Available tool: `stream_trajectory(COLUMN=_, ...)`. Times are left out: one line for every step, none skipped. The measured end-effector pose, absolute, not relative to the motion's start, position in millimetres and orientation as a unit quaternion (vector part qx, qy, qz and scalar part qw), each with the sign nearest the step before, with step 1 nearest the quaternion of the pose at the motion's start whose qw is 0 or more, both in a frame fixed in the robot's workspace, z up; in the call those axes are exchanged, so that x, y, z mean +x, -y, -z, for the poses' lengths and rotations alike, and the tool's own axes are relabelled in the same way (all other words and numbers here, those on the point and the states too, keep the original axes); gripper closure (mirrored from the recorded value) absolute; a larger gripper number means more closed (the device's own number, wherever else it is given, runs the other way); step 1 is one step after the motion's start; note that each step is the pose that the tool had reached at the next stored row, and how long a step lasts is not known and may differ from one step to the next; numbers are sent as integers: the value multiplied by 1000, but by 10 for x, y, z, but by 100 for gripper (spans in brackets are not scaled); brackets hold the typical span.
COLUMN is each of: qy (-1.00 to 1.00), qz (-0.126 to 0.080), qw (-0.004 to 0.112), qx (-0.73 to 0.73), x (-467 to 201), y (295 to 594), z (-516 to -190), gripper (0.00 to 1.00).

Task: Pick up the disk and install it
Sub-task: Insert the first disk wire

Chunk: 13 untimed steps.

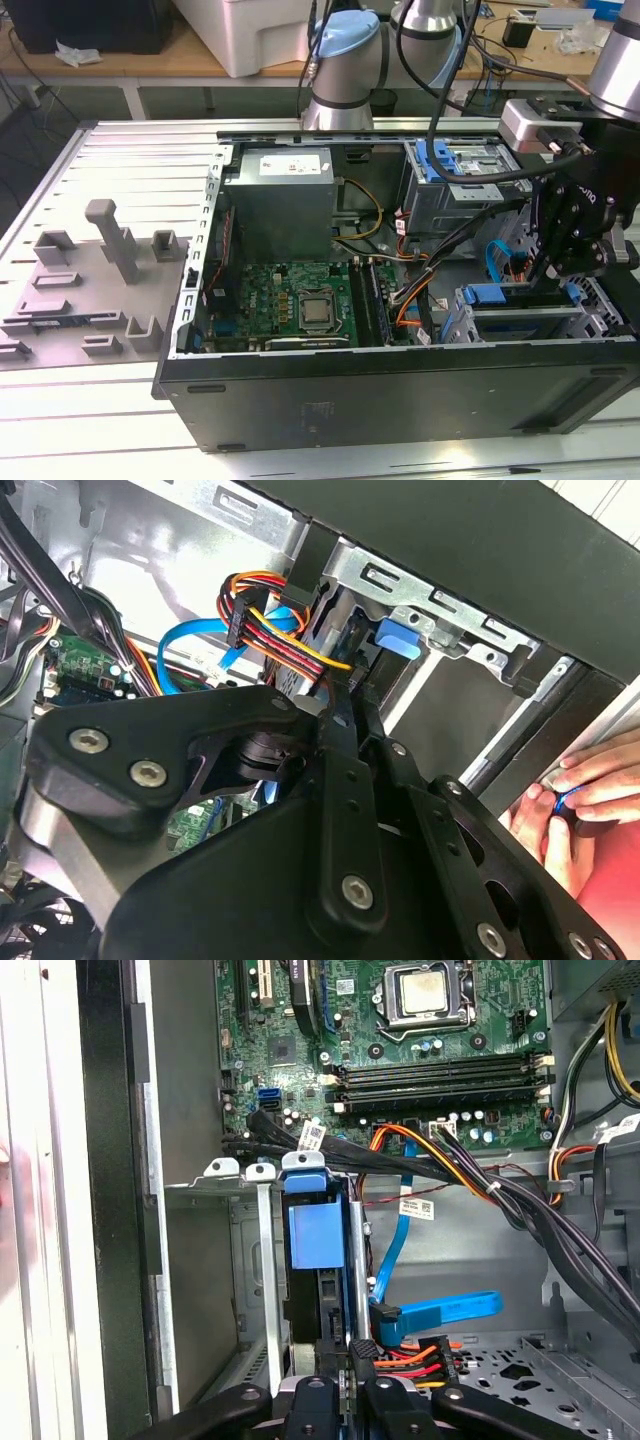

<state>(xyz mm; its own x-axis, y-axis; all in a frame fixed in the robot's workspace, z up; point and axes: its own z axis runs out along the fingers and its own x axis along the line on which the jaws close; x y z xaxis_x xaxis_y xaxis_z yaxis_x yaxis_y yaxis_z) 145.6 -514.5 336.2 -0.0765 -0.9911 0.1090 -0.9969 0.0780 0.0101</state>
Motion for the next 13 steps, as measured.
stream_trajectory(qy=733, qz=-33, qw=44, qx=678, x=1456, y=5145, z=-3362, gripper=83)
stream_trajectory(qy=733, qz=-33, qw=44, qx=678, x=1456, y=5145, z=-3362, gripper=83)
stream_trajectory(qy=733, qz=-33, qw=44, qx=678, x=1456, y=5145, z=-3362, gripper=83)
stream_trajectory(qy=733, qz=-33, qw=44, qx=678, x=1456, y=5145, z=-3362, gripper=83)
stream_trajectory(qy=733, qz=-33, qw=44, qx=678, x=1456, y=5145, z=-3361, gripper=83)
stream_trajectory(qy=733, qz=-33, qw=44, qx=678, x=1456, y=5145, z=-3361, gripper=83)
stream_trajectory(qy=733, qz=-33, qw=44, qx=678, x=1456, y=5145, z=-3361, gripper=83)
stream_trajectory(qy=733, qz=-33, qw=44, qx=678, x=1456, y=5145, z=-3361, gripper=83)
stream_trajectory(qy=733, qz=-33, qw=44, qx=678, x=1456, y=5145, z=-3361, gripper=83)
stream_trajectory(qy=733, qz=-33, qw=44, qx=678, x=1456, y=5145, z=-3361, gripper=83)
stream_trajectory(qy=733, qz=-33, qw=44, qx=678, x=1456, y=5145, z=-3361, gripper=83)
stream_trajectory(qy=733, qz=-33, qw=44, qx=678, x=1456, y=5145, z=-3361, gripper=83)
stream_trajectory(qy=733, qz=-33, qw=43, qx=678, x=1456, y=5145, z=-3361, gripper=83)
